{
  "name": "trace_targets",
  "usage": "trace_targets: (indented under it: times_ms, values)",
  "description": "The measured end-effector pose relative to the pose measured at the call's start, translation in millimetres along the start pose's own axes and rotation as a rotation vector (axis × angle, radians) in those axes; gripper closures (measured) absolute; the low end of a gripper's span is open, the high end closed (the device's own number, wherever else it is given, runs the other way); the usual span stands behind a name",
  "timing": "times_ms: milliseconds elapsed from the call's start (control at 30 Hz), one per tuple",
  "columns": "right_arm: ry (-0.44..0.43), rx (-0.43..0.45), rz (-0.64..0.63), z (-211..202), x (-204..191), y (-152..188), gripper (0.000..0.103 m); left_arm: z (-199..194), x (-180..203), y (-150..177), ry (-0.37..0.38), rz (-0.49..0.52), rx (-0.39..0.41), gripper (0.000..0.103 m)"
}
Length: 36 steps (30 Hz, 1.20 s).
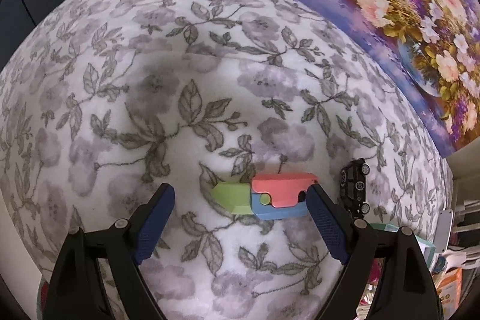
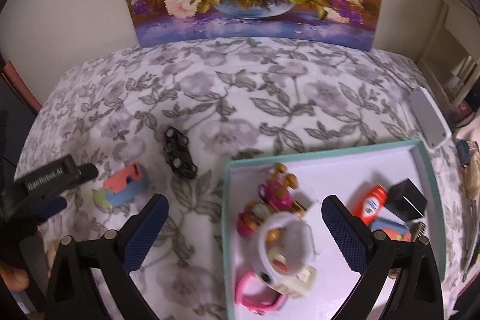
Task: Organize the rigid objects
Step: 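Move both tools back over the black toy car and pink-and-blue toy knife, then grasp the black toy car with the right tool while the left grasps the pink-and-blue toy knife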
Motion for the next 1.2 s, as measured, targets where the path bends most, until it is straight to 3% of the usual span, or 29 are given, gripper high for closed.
trace_targets:
  times_ms: [267, 533, 633, 1200]
  values:
    - [-0.046, -0.035, -0.029, 30, -19, -9, 0.000, 21, 4, 0, -0.012, 0.013, -0.036, 0.013]
    - [-0.078, -0.049, -0.100, 62, -49, -17, 0.001, 33, -7, -9, -0.014, -0.038, -0.025, 0.013]
    - [-0.082, -0.063, -0.122, 74, -58, -16, 0.013, 39, -11, -8, -0.016, -0.057, -0.038, 0.013]
    - [-0.112, -0.113, -0.144, 113, -77, -6, 0.054, 50, -6, -8, 0.013, -0.069, -0.058, 0.013]
Point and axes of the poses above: each gripper's, at about its wrist camera, not at the fingertips, and z roughly the way its jaws point, x to its right, y to its underside, the point moved 3 cm from there along z, roughly the way its jaws point, and after that the axes turned 10 degrees about x, right-handed, at the moved point
